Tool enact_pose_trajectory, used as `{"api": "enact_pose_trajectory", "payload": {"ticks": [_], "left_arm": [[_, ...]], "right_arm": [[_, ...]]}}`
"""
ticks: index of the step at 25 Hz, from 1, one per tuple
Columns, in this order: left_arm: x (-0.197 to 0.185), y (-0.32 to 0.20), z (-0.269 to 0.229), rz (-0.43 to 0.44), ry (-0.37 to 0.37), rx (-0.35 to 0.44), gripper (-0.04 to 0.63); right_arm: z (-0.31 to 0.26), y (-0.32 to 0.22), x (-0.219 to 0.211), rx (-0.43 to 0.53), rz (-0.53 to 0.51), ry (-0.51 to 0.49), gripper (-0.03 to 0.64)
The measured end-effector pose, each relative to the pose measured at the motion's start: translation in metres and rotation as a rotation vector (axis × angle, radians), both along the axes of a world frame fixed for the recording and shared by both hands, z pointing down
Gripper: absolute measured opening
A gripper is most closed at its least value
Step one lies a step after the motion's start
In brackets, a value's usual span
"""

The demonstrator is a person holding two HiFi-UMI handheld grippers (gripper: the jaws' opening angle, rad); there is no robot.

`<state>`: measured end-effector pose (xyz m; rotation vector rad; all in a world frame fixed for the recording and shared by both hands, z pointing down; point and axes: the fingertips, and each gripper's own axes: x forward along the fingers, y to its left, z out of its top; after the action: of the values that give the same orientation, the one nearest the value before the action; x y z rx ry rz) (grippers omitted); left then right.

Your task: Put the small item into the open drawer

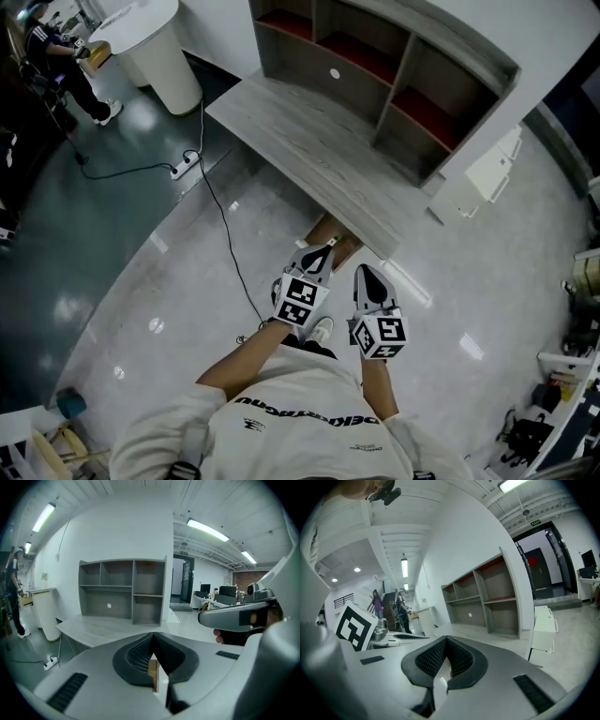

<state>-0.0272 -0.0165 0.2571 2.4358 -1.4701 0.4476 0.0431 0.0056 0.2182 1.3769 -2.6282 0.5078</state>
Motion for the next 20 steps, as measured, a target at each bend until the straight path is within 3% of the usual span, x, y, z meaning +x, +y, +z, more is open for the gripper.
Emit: {"api": "enact_pose_trajectory", "payload": {"ticks": [10, 20], "left_arm": [[-0.015, 0.022, -0.074, 0.019, 0.001, 0.122, 0.015], [-0.029, 0.024, -0.108, 0.009, 0.013, 0.199, 0.015]], "right_arm": [[-0.062, 0.003, -0.026, 0.082, -0.040, -0.006, 0.029], [-0.092, -0.001, -0.037, 0.156, -0.034, 0.003, 0.029]]}}
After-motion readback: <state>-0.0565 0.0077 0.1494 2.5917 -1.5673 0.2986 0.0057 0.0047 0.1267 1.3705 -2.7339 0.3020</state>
